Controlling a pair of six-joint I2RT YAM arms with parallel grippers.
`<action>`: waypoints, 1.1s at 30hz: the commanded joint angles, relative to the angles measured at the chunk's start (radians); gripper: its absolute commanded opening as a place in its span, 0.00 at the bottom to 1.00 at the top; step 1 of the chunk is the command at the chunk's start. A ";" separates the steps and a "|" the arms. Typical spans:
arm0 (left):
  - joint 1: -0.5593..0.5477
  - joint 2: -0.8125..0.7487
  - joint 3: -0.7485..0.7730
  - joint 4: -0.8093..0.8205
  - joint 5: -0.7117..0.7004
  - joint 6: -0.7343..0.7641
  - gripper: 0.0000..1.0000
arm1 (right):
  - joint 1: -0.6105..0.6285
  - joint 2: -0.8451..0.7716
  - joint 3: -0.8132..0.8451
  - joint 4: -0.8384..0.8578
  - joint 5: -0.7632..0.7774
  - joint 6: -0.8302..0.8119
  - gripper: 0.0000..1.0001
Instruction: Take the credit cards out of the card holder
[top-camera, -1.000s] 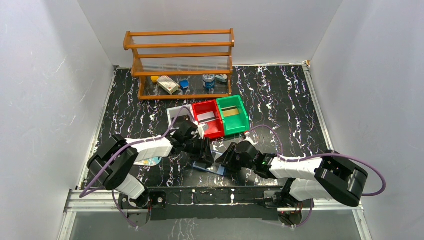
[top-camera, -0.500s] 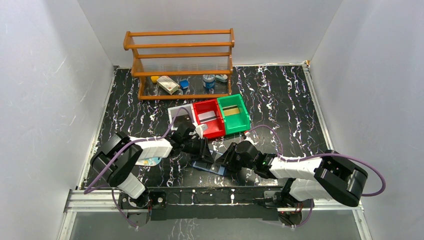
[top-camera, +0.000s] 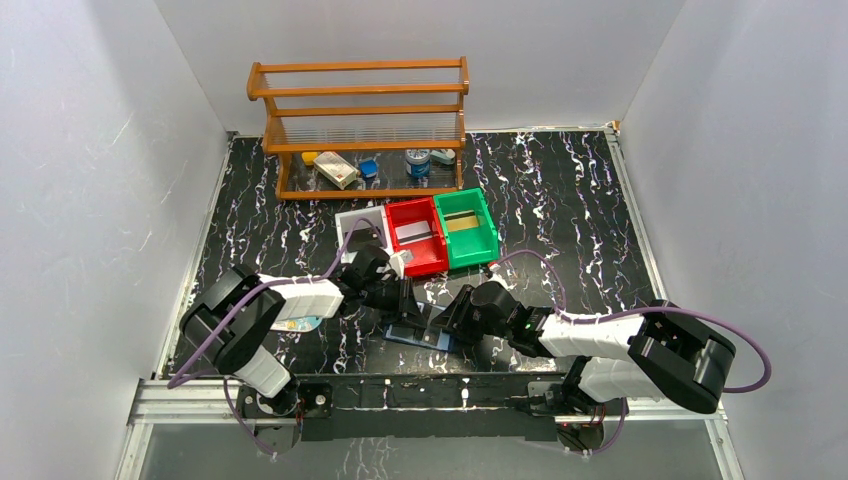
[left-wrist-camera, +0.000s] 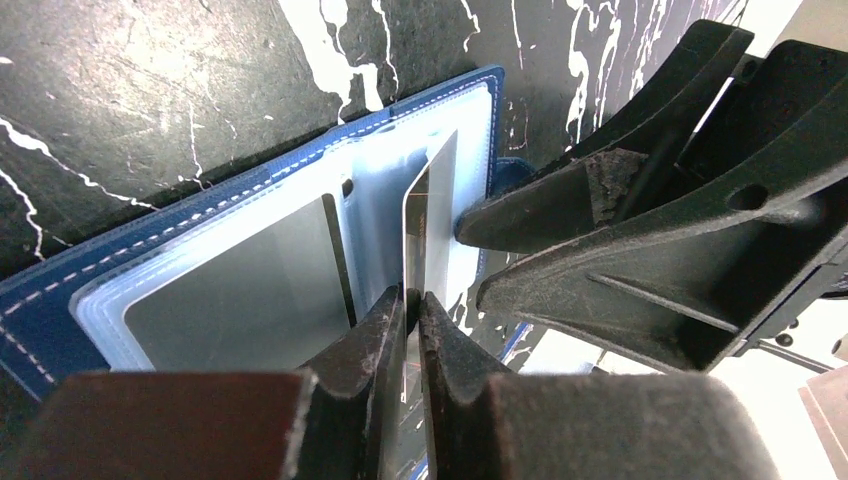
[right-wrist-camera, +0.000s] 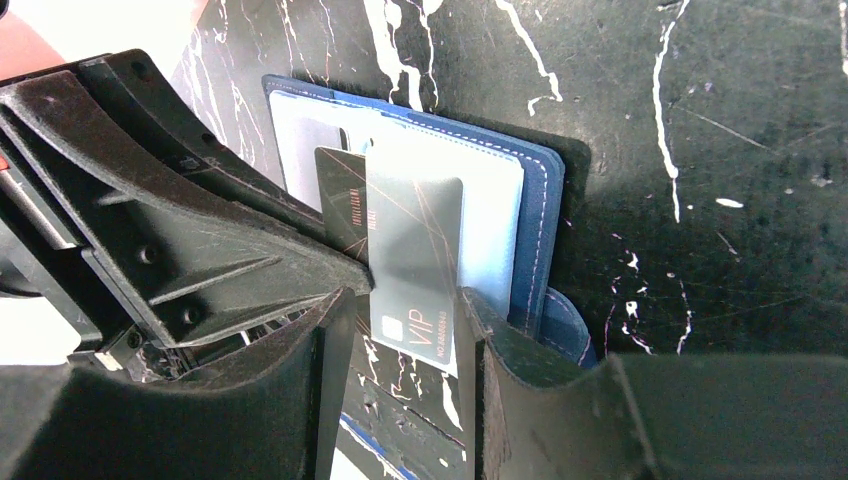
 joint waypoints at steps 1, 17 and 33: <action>0.004 -0.062 -0.017 -0.014 0.007 -0.012 0.08 | -0.008 0.030 -0.031 -0.118 0.030 -0.041 0.51; 0.001 -0.136 -0.088 -0.010 0.020 -0.041 0.07 | -0.006 0.041 0.104 -0.146 -0.045 -0.178 0.51; 0.001 -0.084 -0.090 0.098 -0.046 -0.117 0.03 | -0.007 0.120 0.080 -0.116 -0.052 -0.130 0.46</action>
